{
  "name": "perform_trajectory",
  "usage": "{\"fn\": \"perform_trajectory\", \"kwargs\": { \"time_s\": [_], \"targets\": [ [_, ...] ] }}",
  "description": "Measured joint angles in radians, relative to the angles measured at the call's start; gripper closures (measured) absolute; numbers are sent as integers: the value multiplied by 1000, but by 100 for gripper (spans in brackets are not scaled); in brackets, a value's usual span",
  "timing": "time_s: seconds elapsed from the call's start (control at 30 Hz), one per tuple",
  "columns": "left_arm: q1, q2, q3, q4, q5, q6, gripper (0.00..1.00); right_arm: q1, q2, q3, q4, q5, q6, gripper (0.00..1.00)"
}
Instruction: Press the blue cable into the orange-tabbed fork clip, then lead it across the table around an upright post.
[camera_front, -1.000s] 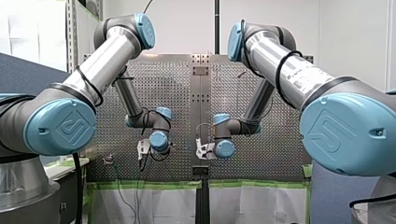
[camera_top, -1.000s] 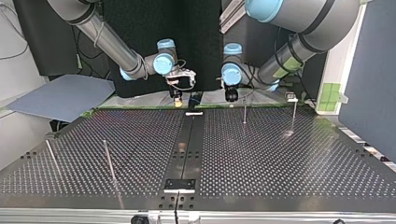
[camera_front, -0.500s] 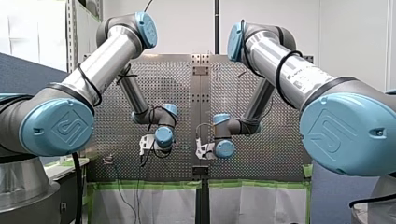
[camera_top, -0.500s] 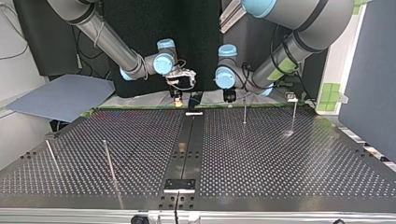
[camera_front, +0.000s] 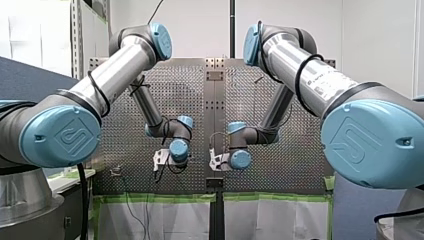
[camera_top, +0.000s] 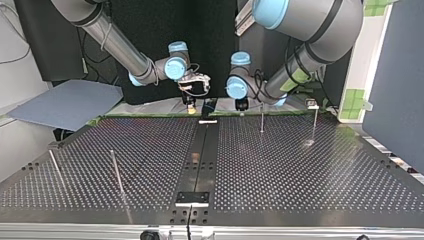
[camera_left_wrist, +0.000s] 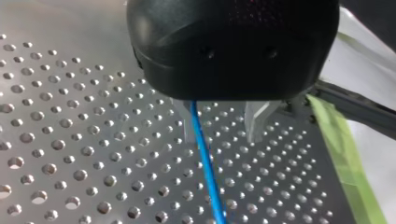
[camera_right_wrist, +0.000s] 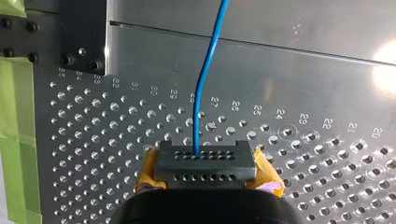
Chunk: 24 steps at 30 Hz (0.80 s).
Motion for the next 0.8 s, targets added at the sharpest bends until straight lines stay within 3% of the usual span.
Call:
{"fn": "perform_trajectory", "kwargs": {
  "time_s": [0.13, 0.23, 0.3, 0.33, 0.37, 0.67, 0.8],
  "targets": [
    [-1, -2, 6, 7, -6, -16, 45, 0, 0, 0, 1, 0, 0, 100],
    [-2, -3, 7, 11, -7, -21, 53, 0, 0, 0, 1, 0, -1, 100],
    [-2, -3, 7, 11, -8, -22, 81, -1, 0, 0, 1, 0, -1, 100],
    [-2, -3, 7, 11, -8, -22, 81, -1, 0, 0, 1, 0, -1, 100],
    [-3, -3, 7, 10, -9, -21, 100, -1, 0, 0, 1, 0, -1, 100],
    [-13, -3, 7, 7, -21, -27, 100, -6, 0, 0, 1, 0, -1, 100],
    [-18, -2, 7, 4, -46, -29, 100, -7, 0, 0, 3, 0, -1, 100]
  ]
}}
